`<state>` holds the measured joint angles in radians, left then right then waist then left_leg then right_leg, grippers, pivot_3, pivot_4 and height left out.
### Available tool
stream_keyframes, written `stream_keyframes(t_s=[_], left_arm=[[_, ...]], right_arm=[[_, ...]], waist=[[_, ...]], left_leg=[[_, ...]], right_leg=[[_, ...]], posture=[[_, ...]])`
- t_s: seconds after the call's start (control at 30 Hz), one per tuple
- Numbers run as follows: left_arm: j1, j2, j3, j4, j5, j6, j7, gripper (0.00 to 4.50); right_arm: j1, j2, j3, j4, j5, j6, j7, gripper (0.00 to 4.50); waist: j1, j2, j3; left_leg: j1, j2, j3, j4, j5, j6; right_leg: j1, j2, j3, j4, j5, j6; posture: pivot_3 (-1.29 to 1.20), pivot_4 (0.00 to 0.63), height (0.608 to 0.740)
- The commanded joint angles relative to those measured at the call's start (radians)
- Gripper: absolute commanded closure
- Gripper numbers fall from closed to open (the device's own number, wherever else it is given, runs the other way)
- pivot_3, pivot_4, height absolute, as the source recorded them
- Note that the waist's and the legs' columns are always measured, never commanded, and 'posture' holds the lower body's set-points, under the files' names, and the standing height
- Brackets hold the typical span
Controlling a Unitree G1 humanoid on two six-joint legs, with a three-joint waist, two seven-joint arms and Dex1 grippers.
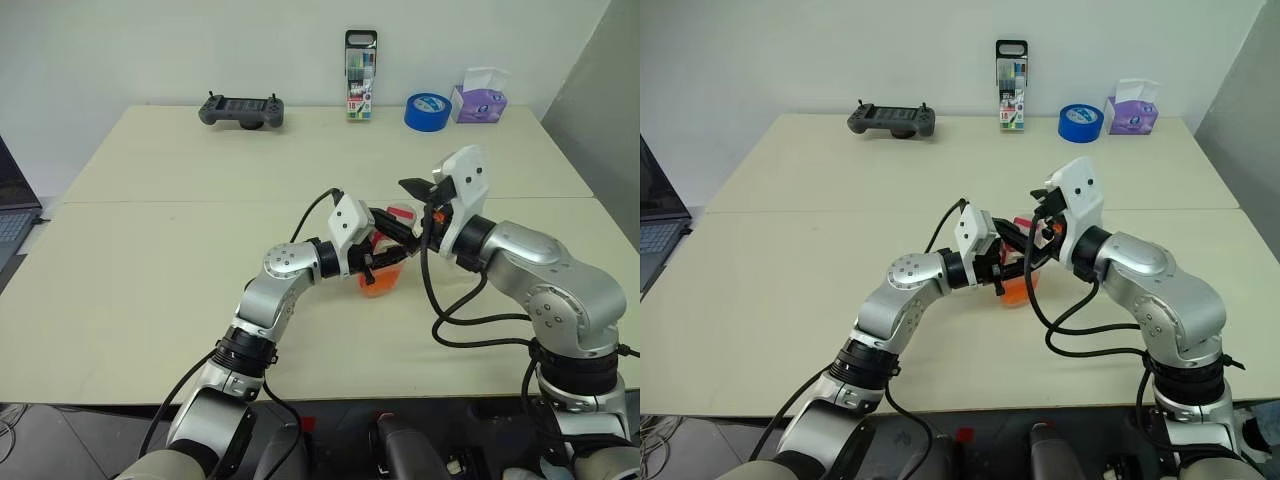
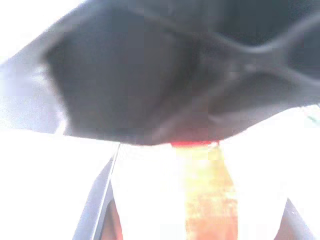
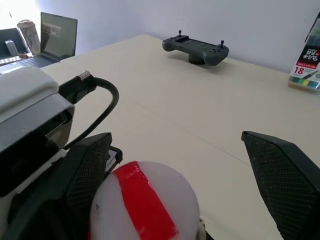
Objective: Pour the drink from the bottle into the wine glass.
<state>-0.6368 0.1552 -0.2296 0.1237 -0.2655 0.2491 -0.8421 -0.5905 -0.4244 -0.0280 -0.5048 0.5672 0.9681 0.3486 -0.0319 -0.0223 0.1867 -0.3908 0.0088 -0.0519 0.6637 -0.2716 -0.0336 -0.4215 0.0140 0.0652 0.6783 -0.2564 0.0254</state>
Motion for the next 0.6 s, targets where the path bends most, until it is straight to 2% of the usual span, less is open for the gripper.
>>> stream_keyframes(t_s=[0.03, 0.33, 0.6], left_arm=[[-0.028, -0.012, 0.023, -0.032, -0.009, -0.051, 0.003, 2.83], [-0.035, -0.018, 0.029, -0.01, -0.01, -0.083, 0.006, 2.83], [-0.032, -0.019, 0.026, -0.005, -0.009, -0.092, 0.005, 2.83]], right_arm=[[0.013, -0.007, -0.071, -0.026, 0.036, 0.006, 0.0, 0.06], [0.073, -0.05, -0.141, -0.092, 0.12, 0.026, 0.004, 0.06], [0.068, -0.058, -0.123, -0.12, 0.174, 0.021, 0.002, 0.06]], waist=[[0.0, 0.0, 0.0], [0.0, 0.0, 0.0], [0.0, 0.0, 0.0]], left_leg=[[0.0, 0.0, 0.0, 0.0, 0.0, 0.0], [0.0, 0.0, 0.0, 0.0, 0.0, 0.0], [0.0, 0.0, 0.0, 0.0, 0.0, 0.0]], right_leg=[[0.0, 0.0, 0.0, 0.0, 0.0, 0.0], [0.0, 0.0, 0.0, 0.0, 0.0, 0.0], [0.0, 0.0, 0.0, 0.0, 0.0, 0.0]], posture=[[0.0, 0.15, 0.74], [0.0, 0.15, 0.74], [0.0, 0.15, 0.74]])
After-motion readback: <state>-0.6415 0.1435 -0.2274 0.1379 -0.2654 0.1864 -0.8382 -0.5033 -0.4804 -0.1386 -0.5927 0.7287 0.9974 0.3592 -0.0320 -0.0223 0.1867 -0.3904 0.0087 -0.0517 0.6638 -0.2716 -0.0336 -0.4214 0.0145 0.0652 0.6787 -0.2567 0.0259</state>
